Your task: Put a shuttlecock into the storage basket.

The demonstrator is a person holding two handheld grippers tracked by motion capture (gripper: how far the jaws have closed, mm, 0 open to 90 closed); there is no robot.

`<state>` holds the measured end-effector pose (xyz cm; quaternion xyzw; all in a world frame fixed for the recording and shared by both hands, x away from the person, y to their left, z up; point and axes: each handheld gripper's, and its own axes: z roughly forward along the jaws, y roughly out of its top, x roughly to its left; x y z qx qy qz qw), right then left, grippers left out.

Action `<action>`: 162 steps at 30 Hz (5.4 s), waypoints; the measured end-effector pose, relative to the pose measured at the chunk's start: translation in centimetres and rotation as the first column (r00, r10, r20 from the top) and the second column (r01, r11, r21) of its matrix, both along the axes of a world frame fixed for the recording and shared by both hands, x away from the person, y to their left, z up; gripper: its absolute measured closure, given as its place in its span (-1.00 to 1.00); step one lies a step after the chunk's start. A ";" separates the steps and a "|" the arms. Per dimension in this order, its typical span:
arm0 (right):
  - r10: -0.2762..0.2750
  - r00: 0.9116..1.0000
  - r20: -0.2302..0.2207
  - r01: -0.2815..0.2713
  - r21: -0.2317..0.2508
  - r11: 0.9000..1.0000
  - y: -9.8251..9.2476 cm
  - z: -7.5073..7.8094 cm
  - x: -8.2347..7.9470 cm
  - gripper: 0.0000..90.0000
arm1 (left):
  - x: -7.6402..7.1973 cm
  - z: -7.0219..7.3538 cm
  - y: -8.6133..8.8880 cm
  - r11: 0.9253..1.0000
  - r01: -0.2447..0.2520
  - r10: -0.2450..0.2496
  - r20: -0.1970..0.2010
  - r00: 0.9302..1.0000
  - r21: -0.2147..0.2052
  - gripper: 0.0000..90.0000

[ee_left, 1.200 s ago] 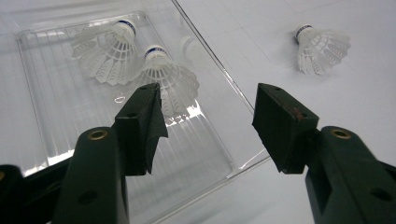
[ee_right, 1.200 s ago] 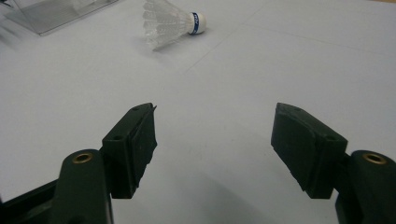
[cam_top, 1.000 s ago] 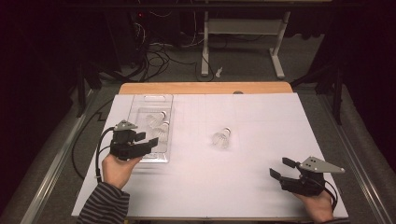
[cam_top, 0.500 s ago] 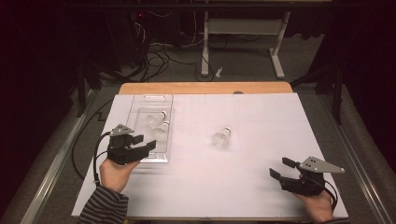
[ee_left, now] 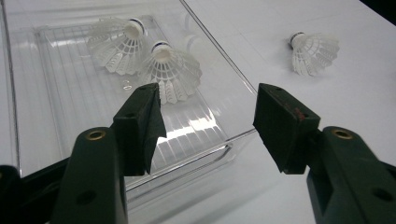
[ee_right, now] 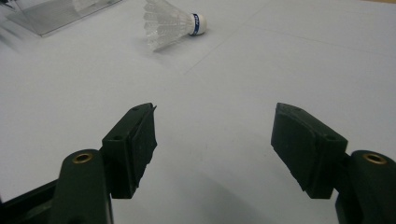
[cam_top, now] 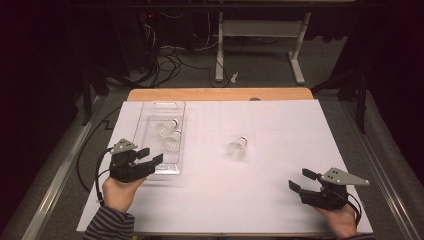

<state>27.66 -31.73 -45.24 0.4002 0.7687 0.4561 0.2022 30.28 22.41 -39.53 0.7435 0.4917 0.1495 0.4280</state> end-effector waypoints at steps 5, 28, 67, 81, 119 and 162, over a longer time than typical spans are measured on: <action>0.001 1.000 0.000 -0.001 -0.003 1.000 0.1 0.0 0.0 -0.30 | -0.8 -0.2 0.2 1.000 -0.004 0.004 0.027 1.000 -0.004 -0.06; -0.009 1.000 -0.005 0.009 0.003 1.000 0.0 0.0 0.1 -0.31 | -2.2 -1.8 0.7 0.999 -0.001 0.003 0.033 0.999 -0.035 -0.10; -0.010 1.000 0.000 0.010 0.002 1.000 -0.1 0.0 0.0 -0.31 | -2.3 -1.7 -1.4 0.997 0.067 -0.066 0.021 0.998 -0.049 -0.11; -0.004 1.000 0.000 0.004 -0.002 1.000 0.0 0.0 0.0 -0.31 | -1.9 -1.4 -2.8 0.994 0.096 -0.095 0.018 0.995 -0.049 -0.09; 0.000 1.000 0.001 0.000 -0.003 1.000 0.0 0.0 0.0 -0.30 | 1.6 -0.6 -8.1 0.983 0.182 -0.182 0.005 0.983 -0.014 -0.07; 0.003 1.000 0.004 -0.003 -0.002 1.000 -0.1 0.0 -0.1 -0.30 | 4.0 -0.8 -12.1 0.972 0.234 -0.234 -0.035 0.972 -0.001 -0.03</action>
